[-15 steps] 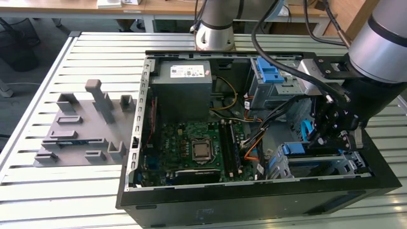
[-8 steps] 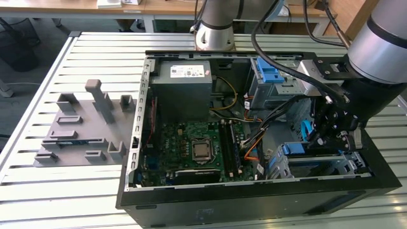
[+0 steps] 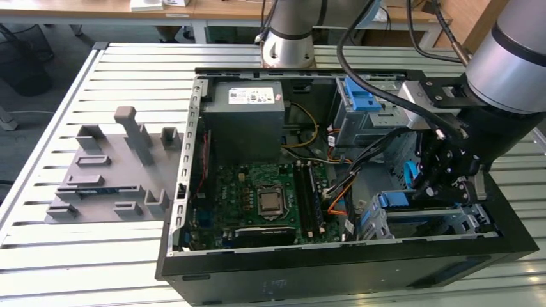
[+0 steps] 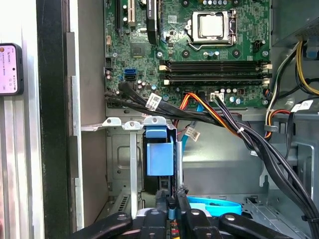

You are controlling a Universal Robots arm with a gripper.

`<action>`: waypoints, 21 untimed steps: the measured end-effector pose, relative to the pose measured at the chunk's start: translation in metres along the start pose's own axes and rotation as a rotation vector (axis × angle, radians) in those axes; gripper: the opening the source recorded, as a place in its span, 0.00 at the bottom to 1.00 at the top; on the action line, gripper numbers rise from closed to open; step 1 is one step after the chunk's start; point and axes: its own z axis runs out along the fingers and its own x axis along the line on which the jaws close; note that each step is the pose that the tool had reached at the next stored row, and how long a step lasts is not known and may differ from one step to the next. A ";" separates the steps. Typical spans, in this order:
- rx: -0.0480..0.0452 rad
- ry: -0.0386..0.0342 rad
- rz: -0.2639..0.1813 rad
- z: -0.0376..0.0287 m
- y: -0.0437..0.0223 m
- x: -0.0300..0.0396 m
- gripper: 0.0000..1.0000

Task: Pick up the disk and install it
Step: 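Insert the second disk wire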

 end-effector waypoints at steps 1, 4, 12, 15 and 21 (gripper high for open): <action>0.0000 0.0001 0.000 -0.0001 0.0000 0.0000 0.24; 0.0000 0.0004 0.000 -0.0015 0.0000 0.0000 0.24; 0.0000 0.0005 0.000 -0.0087 -0.0002 0.0000 0.24; 0.0000 0.0004 0.000 -0.0120 -0.0003 0.0001 0.24; 0.0000 0.0003 0.000 -0.0169 -0.0004 0.0001 0.24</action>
